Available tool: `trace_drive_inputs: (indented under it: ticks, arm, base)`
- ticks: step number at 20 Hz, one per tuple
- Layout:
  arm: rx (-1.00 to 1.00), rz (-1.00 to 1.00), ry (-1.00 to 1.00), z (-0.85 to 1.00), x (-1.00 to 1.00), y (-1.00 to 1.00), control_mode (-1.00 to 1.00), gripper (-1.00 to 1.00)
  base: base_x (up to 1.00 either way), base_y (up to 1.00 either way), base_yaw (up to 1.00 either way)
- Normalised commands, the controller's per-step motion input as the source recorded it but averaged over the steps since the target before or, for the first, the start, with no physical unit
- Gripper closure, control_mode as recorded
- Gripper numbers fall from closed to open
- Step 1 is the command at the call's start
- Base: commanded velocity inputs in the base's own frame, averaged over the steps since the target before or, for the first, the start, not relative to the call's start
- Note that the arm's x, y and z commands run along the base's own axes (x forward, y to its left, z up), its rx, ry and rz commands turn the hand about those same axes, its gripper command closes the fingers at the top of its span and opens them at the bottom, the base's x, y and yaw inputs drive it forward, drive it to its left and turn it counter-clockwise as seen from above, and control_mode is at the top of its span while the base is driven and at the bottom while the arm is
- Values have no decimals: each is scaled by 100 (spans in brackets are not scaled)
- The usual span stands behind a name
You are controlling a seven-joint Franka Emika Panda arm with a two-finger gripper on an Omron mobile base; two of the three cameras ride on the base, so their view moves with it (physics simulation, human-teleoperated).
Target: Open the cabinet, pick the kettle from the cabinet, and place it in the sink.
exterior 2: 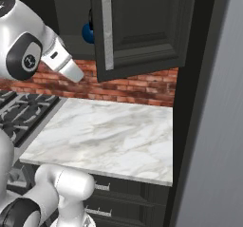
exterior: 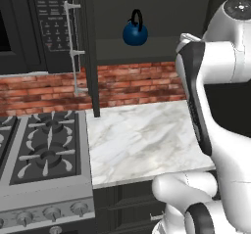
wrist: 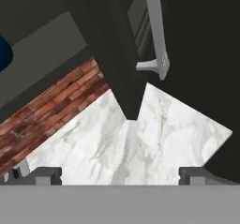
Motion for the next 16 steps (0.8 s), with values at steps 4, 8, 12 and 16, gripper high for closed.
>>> trace_drive_inputs:
  ticks: [4, 8, 12, 16]
  arm:
    - [30, -23, -1, -10, 37, 28, -100, -100]
    - [26, -33, -6, -11, 35, 19, -100, -100]
    - [36, -33, -17, -17, 27, 19, -100, -100]
    - [28, -28, -30, -10, 25, 23, -100, -100]
  base:
    - [0, 0, 0]
    - [0, 0, 0]
    - [0, 0, 0]
    - [0, 0, 0]
